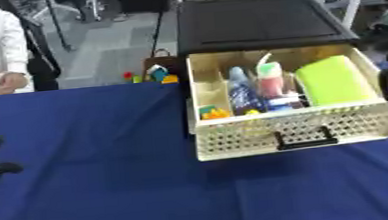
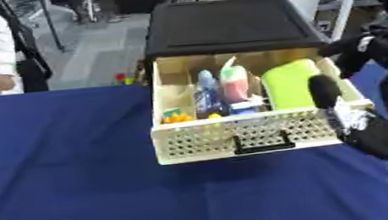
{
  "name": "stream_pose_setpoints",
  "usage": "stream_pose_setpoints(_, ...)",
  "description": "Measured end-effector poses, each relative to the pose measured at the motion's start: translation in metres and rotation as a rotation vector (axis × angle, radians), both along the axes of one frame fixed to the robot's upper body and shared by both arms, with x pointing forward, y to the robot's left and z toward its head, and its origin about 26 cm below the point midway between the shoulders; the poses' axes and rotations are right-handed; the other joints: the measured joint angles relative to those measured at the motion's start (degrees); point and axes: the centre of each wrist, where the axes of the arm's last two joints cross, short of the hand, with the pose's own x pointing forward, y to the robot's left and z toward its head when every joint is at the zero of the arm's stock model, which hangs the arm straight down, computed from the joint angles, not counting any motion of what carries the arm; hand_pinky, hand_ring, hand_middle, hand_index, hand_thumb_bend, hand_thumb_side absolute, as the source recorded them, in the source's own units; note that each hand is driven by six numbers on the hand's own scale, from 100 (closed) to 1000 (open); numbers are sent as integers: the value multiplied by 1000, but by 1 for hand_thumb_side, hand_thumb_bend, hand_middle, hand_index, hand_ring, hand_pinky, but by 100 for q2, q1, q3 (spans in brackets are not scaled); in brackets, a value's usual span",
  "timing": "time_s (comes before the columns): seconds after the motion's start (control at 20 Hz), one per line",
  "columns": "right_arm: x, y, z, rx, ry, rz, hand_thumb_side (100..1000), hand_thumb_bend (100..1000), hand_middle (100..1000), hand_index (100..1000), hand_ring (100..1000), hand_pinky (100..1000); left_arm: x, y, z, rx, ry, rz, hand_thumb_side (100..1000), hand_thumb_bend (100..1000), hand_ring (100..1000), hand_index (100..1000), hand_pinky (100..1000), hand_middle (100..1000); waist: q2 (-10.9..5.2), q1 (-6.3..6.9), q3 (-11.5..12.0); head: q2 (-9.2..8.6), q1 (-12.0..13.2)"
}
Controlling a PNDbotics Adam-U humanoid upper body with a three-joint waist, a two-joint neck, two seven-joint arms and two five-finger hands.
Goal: Pick up objects from table and place into drawer.
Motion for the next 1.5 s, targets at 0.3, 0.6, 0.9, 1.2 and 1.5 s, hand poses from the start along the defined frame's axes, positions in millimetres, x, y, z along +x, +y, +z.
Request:
stream_pose_setpoints(0.3,1,6,-1,-33,33,81,1000,496,305,620,469,367,-1,0,-1,1,5,0,1000,106,809,847,566,845,-3,1,9,1,-66)
stream_pose_setpoints(0.6,2,7,-3,-52,54,110,1000,520,310,616,475,368,-1,0,-1,3,10,-3,1000,107,808,847,563,845,-23,-25,14,119,-92)
stream_pose_setpoints(0.9,8,2,-11,-96,67,109,1000,574,271,575,461,362,-1,-1,-2,5,19,-11,1000,106,808,847,561,846,-42,-51,14,255,-81)
stream_pose_setpoints(1.2,24,-2,-18,-316,96,121,1000,706,308,644,480,391,-2,-2,-4,8,32,-19,1000,106,808,847,560,847,-106,-41,72,400,-80)
stream_pose_setpoints(1.5,33,-12,-4,-558,90,134,1000,705,304,668,469,365,-3,-3,-7,9,40,-29,1000,105,808,846,559,847,-148,7,121,505,-82)
